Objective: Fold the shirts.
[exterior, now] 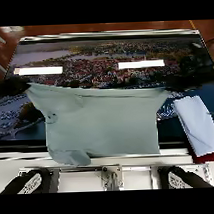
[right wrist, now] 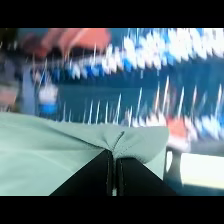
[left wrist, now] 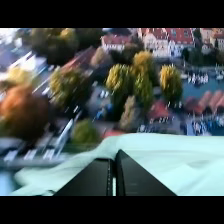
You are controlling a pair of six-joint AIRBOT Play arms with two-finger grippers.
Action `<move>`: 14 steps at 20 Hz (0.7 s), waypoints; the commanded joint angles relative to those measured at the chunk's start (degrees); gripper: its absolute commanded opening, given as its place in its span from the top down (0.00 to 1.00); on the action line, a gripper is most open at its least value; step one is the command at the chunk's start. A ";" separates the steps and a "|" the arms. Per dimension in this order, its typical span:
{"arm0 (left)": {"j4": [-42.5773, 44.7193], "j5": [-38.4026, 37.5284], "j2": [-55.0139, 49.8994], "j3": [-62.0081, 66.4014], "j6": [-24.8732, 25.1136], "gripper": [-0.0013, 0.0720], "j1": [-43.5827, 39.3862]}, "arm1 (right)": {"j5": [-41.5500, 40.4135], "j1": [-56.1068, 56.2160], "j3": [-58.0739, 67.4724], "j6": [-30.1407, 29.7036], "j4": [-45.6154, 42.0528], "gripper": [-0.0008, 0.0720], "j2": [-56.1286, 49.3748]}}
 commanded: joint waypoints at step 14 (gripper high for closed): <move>-17.86 30.62 -32.04 -1.88 11.02 0.93 -5.01 | -35.93 6.88 -0.66 8.61 -0.46 0.90 -24.98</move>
